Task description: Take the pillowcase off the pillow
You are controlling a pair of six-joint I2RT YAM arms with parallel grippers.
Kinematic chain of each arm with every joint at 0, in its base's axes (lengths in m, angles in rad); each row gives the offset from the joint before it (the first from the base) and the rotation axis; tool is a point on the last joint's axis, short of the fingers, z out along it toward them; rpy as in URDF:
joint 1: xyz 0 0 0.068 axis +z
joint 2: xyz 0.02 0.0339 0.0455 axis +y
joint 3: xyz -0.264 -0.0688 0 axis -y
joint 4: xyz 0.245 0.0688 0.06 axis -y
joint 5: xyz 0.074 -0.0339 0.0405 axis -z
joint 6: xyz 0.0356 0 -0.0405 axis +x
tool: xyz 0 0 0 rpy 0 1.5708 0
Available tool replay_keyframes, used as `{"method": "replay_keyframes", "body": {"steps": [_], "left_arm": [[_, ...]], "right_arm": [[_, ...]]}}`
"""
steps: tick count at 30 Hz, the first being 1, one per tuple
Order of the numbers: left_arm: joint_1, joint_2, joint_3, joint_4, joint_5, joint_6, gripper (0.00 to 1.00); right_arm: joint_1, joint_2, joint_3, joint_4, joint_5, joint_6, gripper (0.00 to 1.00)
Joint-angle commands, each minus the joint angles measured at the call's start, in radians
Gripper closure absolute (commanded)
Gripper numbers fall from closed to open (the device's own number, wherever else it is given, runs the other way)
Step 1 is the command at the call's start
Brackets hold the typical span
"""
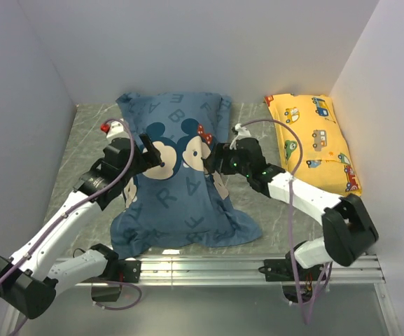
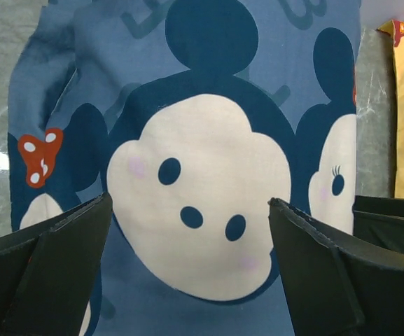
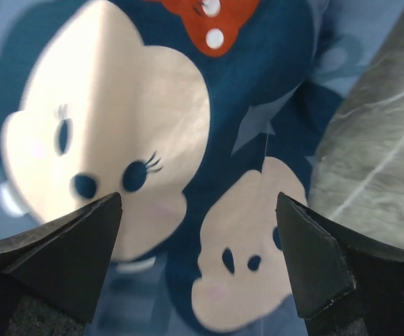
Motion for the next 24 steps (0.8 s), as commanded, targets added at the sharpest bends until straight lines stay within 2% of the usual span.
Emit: {"method": "replay_keyframes", "body": {"steps": [1, 4, 6, 7, 9, 11, 13, 15, 16, 18, 19, 20, 21, 23, 24], "left_arm": [[0.006, 0.010, -0.020, 0.088, 0.012, -0.015, 0.01], [0.006, 0.076, -0.049, 0.123, 0.001, -0.034, 0.01], [0.006, 0.140, -0.060, 0.121, -0.026, -0.062, 0.01], [0.004, 0.157, -0.074, 0.125, -0.037, -0.071, 0.04], [0.006, 0.191, -0.094, 0.138, -0.060, -0.091, 0.08], [0.006, 0.202, -0.129, 0.167, -0.069, -0.105, 0.14], [0.009, 0.209, -0.151, 0.184, -0.083, -0.108, 0.24], [0.012, 0.209, -0.160, 0.195, -0.086, -0.111, 0.36], [0.015, 0.211, -0.169, 0.201, -0.075, -0.110, 0.49], [0.024, 0.219, -0.171, 0.218, -0.062, -0.105, 0.62], [0.024, 0.222, -0.165, 0.223, -0.043, -0.105, 0.77], [0.025, 0.225, -0.163, 0.236, -0.023, -0.107, 0.82], [0.026, 0.228, -0.160, 0.250, 0.001, -0.107, 0.92], [0.021, 0.229, -0.157, 0.298, 0.090, -0.119, 0.99], [0.019, 0.231, -0.157, 0.312, 0.119, -0.125, 1.00]], "right_arm": [[-0.017, 0.081, 0.052, 0.137, -0.070, 0.046, 0.03], [-0.046, 0.186, 0.055, 0.232, -0.162, 0.103, 0.04], [-0.047, 0.248, 0.049, 0.289, -0.196, 0.155, 0.09], [-0.047, 0.268, 0.055, 0.326, -0.222, 0.169, 0.12], [-0.048, 0.305, 0.078, 0.329, -0.244, 0.206, 0.32], [-0.048, 0.302, 0.081, 0.343, -0.264, 0.217, 0.64], [-0.048, 0.263, 0.088, 0.316, -0.251, 0.232, 1.00], [-0.048, 0.195, 0.112, 0.277, -0.235, 0.214, 1.00], [-0.050, 0.169, 0.120, 0.236, -0.231, 0.206, 1.00], [-0.042, 0.077, 0.155, 0.190, -0.215, 0.188, 1.00], [-0.025, 0.043, 0.172, 0.139, -0.204, 0.180, 1.00], [-0.008, 0.013, 0.193, 0.112, -0.186, 0.168, 1.00], [0.009, -0.038, 0.259, 0.078, -0.147, 0.137, 1.00], [0.088, -0.061, 0.346, -0.026, -0.087, 0.075, 1.00], [0.114, -0.055, 0.449, -0.057, -0.040, 0.056, 1.00]]}}
